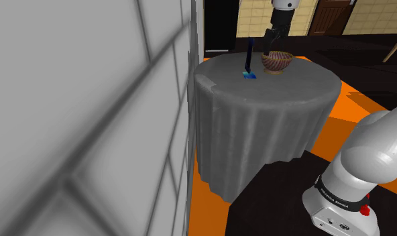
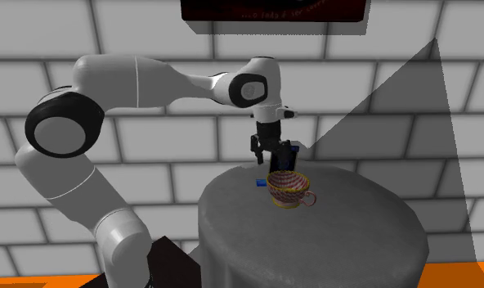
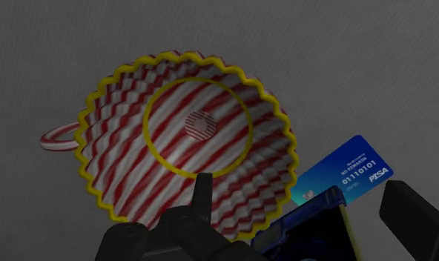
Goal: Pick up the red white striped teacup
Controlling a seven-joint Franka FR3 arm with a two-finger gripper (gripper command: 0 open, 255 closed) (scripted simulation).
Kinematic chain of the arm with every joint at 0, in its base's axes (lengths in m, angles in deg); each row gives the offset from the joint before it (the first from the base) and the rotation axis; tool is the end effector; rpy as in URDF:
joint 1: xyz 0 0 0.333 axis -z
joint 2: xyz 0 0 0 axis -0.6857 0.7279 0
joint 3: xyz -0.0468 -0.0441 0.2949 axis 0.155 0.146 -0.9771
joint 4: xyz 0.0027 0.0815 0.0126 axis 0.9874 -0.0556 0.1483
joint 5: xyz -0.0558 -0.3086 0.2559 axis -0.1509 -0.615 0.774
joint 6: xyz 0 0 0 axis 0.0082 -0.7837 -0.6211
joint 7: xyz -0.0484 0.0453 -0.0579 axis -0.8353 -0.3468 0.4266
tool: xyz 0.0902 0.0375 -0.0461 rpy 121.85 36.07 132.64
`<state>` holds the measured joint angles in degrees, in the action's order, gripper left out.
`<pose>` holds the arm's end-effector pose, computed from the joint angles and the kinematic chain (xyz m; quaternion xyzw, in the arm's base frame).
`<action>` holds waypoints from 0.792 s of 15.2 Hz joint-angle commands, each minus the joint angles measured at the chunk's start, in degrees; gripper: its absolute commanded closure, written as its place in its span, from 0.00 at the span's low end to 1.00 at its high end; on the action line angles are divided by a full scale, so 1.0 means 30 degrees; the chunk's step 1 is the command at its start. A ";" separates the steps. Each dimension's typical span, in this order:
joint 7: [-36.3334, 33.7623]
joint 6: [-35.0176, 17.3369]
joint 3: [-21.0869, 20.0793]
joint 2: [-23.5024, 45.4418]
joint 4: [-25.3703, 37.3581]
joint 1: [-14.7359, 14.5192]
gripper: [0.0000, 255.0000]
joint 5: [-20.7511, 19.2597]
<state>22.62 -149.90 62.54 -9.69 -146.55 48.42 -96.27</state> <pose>0.4193 -0.2181 0.5845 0.9977 -0.0407 0.0444 0.0315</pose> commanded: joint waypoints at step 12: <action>-0.0050 -0.0841 0.0057 -0.0069 -0.0900 0.0034 1.00 -0.0064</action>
<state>22.47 -152.43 62.70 -9.91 -149.23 48.52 -96.45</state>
